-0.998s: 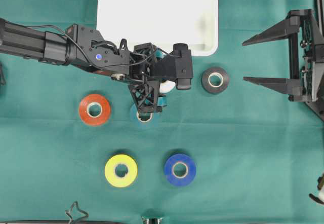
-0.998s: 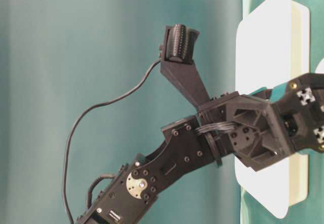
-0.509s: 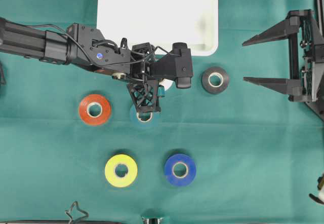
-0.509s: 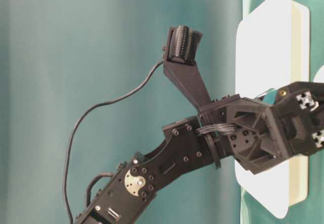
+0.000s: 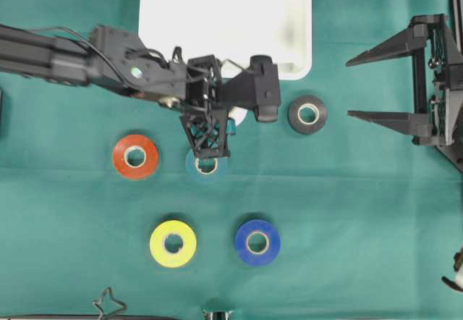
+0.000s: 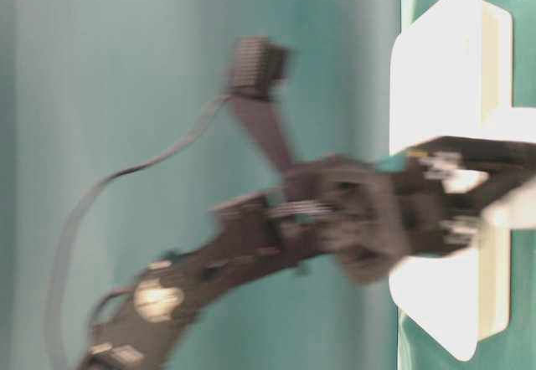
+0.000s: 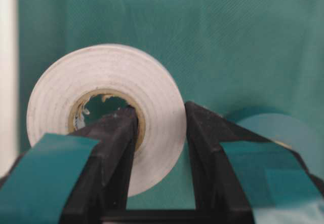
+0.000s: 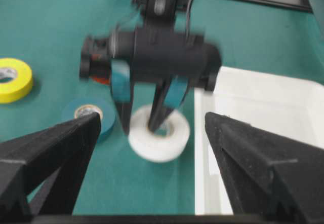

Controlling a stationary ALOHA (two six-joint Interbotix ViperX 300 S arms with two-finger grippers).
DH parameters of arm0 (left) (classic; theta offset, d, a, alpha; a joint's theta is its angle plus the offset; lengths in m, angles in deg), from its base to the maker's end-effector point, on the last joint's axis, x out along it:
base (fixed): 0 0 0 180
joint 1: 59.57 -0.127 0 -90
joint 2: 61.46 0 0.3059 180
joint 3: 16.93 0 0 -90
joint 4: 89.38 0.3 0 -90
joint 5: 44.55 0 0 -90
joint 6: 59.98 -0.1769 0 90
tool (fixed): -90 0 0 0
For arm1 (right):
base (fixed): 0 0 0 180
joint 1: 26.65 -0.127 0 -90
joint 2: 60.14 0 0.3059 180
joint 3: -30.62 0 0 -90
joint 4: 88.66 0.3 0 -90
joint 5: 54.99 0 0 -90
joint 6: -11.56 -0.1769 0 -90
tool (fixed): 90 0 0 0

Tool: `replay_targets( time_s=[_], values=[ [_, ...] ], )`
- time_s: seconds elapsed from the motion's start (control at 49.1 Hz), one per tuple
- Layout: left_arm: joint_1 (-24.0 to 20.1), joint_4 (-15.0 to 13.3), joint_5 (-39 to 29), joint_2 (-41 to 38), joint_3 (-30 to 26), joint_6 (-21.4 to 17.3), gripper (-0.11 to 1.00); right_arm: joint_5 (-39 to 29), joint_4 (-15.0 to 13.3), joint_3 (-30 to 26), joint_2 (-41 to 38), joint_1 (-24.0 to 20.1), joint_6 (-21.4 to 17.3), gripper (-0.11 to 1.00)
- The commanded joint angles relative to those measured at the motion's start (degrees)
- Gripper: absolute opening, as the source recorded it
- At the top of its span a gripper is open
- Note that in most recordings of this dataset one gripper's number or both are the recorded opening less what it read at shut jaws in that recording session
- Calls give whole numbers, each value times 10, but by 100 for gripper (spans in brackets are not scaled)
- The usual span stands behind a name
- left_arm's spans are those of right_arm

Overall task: Pick up the tape from a random location and place it into the white case.
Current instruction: 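Lift the white tape roll and carry it over the white tray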

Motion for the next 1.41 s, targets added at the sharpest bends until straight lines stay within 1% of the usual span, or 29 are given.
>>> replay_targets(
  time_s=[0.0, 0.143, 0.305, 0.53, 0.713, 1.385],
  values=[
    [1, 2, -10, 54, -21, -3, 25, 1, 0, -18, -3, -2, 0, 93],
    [2, 2, -37, 98, -33, -3, 25, 0, 1, -18, -2, -2, -1, 93],
    [6, 2, -91, 129, -56, -3, 25, -6, 0, -21, -3, -2, -1, 93],
    [13, 4, -142, 154, -91, -3, 25, -8, 1, -22, -3, -2, -1, 93],
    [18, 4, -188, 158, -115, -3, 25, -8, 1, -24, -3, -3, -1, 93],
    [18, 6, -182, 159, -110, -2, 25, -9, 0, -25, -4, -2, -1, 93]
  ],
)
